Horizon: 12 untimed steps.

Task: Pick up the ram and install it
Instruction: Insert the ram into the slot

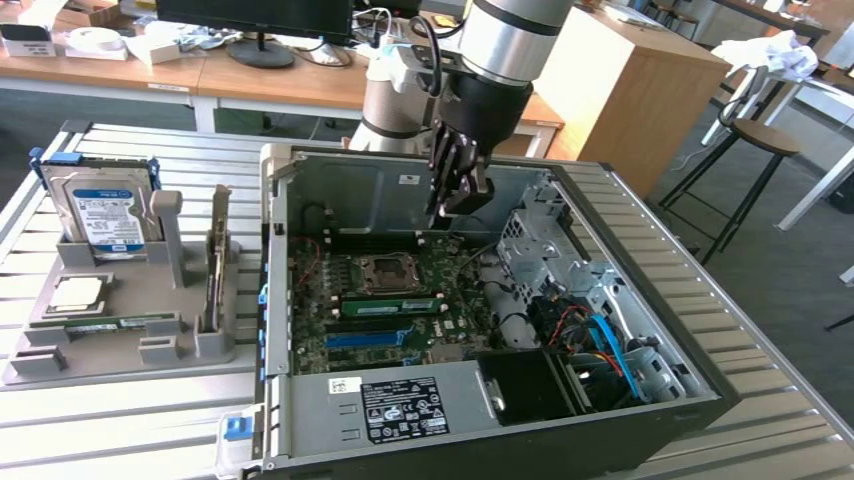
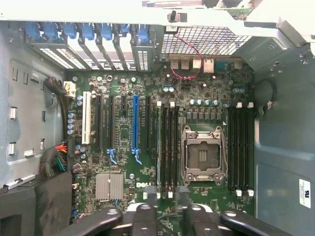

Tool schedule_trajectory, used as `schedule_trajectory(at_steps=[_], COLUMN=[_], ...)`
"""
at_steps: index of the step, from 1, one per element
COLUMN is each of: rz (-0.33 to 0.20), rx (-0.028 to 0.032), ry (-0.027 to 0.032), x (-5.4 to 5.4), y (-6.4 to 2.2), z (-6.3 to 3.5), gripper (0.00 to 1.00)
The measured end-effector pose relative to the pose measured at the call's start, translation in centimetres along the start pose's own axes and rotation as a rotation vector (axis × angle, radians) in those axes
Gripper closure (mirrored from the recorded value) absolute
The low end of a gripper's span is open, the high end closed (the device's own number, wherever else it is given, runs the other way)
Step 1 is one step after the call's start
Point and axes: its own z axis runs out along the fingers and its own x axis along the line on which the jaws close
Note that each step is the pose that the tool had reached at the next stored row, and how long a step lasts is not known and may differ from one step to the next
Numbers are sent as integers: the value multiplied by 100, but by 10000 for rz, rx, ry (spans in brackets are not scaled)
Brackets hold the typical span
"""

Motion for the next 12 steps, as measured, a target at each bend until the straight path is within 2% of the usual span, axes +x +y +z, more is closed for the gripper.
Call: schedule_trajectory(at_steps=[1,2,4,12], rz=[0,0,0,0], rx=[0,0,0,0], ry=[0,0,0,0], x=[0,0,0,0], y=[0,0,0,0], z=[0,0,0,0], gripper=[77,77,89,90])
